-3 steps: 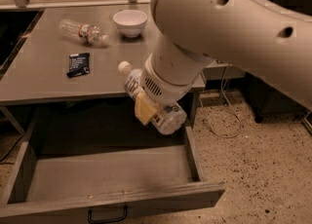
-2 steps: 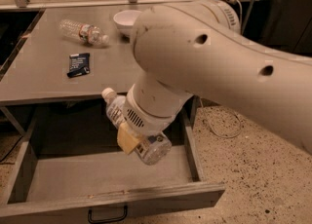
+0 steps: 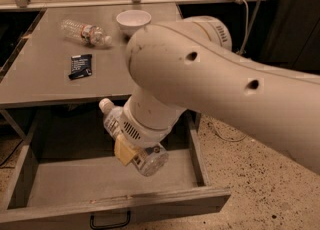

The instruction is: Place blue plastic bottle into top drawer

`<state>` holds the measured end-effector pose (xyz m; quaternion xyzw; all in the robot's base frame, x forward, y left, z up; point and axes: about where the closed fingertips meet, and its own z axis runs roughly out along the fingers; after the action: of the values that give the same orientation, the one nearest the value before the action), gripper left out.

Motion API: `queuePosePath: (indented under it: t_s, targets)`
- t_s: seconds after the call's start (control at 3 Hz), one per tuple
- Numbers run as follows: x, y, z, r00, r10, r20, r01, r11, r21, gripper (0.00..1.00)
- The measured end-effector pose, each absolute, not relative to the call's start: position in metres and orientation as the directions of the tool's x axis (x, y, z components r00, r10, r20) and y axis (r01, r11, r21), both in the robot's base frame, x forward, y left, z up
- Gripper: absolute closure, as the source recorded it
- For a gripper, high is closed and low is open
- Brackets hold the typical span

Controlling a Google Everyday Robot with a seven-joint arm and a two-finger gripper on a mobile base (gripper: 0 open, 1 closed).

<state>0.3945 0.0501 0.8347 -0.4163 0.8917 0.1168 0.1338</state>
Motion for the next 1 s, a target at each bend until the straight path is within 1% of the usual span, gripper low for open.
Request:
queuePosePath:
  t_s: [0.67, 1.0]
  targets:
    - [0.418, 0.087, 0.787, -0.588, -0.709, -0.388, -0.797, 0.589, 0.132, 1.00]
    - [0.432, 0.114, 0.753, -0.569, -0.699, -0.433, -0.811, 0.564, 0.154, 1.00]
